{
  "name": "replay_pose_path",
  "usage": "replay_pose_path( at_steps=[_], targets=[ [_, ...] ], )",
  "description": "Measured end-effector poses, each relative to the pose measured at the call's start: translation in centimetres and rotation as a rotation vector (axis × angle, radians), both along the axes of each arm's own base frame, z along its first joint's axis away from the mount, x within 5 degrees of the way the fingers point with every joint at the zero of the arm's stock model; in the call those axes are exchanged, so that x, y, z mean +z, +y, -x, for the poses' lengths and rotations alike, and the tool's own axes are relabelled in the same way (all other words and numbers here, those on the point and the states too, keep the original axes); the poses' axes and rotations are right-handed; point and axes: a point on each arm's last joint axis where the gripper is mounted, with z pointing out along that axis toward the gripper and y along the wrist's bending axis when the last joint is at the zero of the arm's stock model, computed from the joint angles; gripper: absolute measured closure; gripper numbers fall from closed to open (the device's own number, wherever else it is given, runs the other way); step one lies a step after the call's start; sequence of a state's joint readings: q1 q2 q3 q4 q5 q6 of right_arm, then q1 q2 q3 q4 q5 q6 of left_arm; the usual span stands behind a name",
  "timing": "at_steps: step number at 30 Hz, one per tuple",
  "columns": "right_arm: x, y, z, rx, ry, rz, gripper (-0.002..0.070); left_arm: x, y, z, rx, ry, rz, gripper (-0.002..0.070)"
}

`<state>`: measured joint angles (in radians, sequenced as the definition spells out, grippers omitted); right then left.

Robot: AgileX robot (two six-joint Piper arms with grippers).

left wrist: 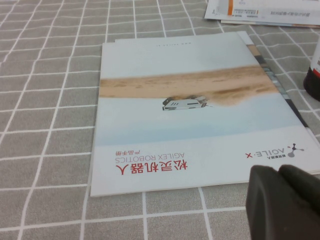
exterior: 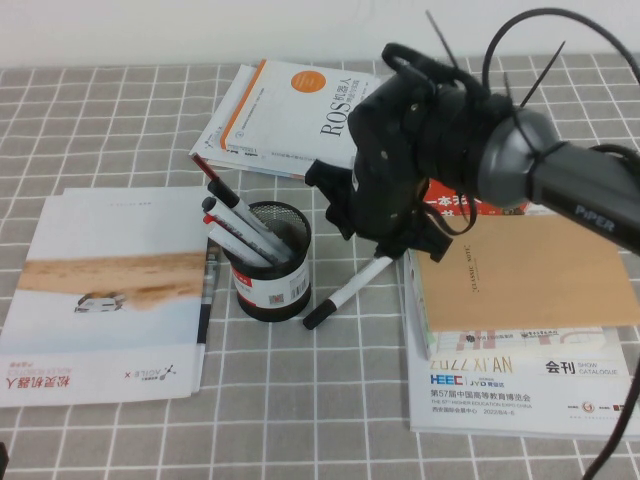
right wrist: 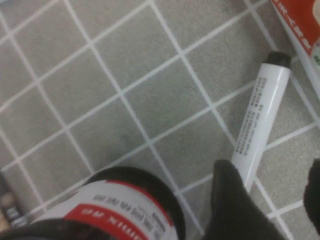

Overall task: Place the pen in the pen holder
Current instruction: Pick up the pen on the table

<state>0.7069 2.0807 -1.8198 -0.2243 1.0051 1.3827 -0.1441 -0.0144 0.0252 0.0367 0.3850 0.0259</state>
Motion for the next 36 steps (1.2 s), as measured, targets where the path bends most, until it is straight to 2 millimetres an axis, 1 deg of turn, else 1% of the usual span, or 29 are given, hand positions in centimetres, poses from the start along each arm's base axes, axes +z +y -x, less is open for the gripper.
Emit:
replay_pose_path(
  at_steps=[4,11,20,27,36],
  targets=[
    [-1.2,0.2,-0.2,-0.024,0.028,0.001,0.0395,0.0,0.0,0.0,0.0,0.0,0.0,0.0678],
    [-2.2,0.3,-0.2,-0.076,0.061,0.006,0.0393,0.0,0.0,0.0,0.0,0.0,0.0,0.0678],
    [-4.1,0.4,-0.5,-0.14,0.107,0.009,0.0393,0.0,0.0,0.0,0.0,0.0,0.0,0.0678],
    [-4.9,0.3,-1.0,-0.183,0.113,-0.01,0.0393,0.0,0.0,0.0,0.0,0.0,0.0,0.0678],
    [-5.7,0.4,-1.5,-0.197,0.112,-0.045,0.0393,0.0,0.0,0.0,0.0,0.0,0.0,0.0678]
  ],
)
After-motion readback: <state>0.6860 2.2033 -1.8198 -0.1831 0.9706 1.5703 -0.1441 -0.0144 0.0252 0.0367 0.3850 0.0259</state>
